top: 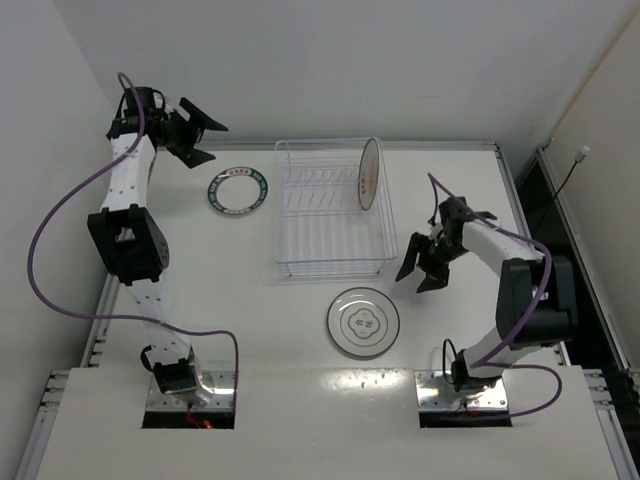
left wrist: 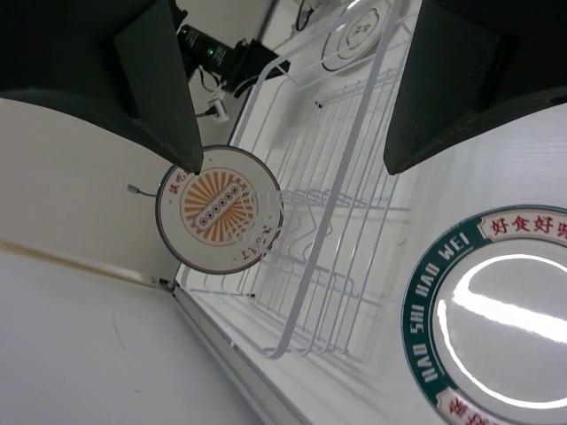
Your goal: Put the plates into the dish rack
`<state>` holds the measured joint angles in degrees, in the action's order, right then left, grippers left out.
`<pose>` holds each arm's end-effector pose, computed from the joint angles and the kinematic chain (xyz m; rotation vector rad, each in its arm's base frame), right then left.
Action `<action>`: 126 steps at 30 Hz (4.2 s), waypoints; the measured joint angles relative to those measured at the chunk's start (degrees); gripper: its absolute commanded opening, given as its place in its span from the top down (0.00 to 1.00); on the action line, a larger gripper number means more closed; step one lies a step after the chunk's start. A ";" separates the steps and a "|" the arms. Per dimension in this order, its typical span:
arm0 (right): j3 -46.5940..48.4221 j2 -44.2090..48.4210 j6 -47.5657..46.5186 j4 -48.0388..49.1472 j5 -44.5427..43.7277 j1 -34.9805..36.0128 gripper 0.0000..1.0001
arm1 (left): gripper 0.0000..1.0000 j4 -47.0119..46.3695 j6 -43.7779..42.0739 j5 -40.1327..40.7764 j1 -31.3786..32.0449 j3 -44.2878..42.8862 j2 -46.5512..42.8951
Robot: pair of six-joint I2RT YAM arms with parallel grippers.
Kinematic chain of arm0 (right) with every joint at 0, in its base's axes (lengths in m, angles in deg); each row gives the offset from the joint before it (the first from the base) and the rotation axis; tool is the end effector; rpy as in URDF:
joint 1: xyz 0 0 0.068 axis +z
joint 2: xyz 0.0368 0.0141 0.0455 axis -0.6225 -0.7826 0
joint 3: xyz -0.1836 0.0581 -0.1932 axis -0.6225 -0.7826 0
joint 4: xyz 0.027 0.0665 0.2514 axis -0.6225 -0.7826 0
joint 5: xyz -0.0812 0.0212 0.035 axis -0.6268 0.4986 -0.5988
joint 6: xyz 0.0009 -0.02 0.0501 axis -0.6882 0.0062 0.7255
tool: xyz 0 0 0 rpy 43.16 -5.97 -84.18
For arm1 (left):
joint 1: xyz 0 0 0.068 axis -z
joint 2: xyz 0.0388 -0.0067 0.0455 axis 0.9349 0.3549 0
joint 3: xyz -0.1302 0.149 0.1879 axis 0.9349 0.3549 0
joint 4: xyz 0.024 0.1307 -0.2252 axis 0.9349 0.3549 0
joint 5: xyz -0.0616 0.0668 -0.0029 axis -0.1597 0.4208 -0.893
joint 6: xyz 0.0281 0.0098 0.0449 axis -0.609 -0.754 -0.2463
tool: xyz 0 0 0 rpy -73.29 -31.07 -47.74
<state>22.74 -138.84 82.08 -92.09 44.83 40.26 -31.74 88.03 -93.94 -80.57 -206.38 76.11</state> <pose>0.2785 0.0206 0.1786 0.7111 2.9566 0.5724 0.4709 0.0727 0.3256 -0.9950 2.2091 -1.1091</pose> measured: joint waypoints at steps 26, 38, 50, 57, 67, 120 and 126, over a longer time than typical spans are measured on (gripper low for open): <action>-36.79 11.80 5.33 26.29 17.55 9.70 1.00 | 0.19 5.18 -5.16 4.72 -0.94 32.26 -42.58; -5.22 36.92 -1.51 -8.90 -3.82 11.19 1.00 | 0.09 14.08 -13.07 15.15 -2.19 21.11 -42.77; 42.21 26.97 -2.12 -16.04 -22.84 11.82 1.00 | 0.09 17.44 -13.42 18.21 -2.21 21.46 -39.32; 45.88 8.66 1.38 -11.93 -42.97 20.70 1.00 | 0.09 20.63 -12.50 19.12 -2.21 20.59 -37.79; 72.67 -19.65 -4.17 -6.69 -70.62 36.30 1.00 | 0.09 24.06 -12.37 20.04 -2.21 11.47 -31.45; 62.60 -29.51 -12.26 5.86 -79.06 33.88 1.00 | 0.07 26.80 -13.86 20.90 -2.21 8.90 -28.48; 59.91 -31.43 -7.76 3.63 -70.79 32.72 1.00 | 0.07 26.80 -13.86 20.94 -2.19 8.90 -28.48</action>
<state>82.65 -170.27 74.32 -88.46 -25.97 72.98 -4.95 74.18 -73.00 -82.75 -197.49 47.63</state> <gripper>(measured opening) 0.030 0.933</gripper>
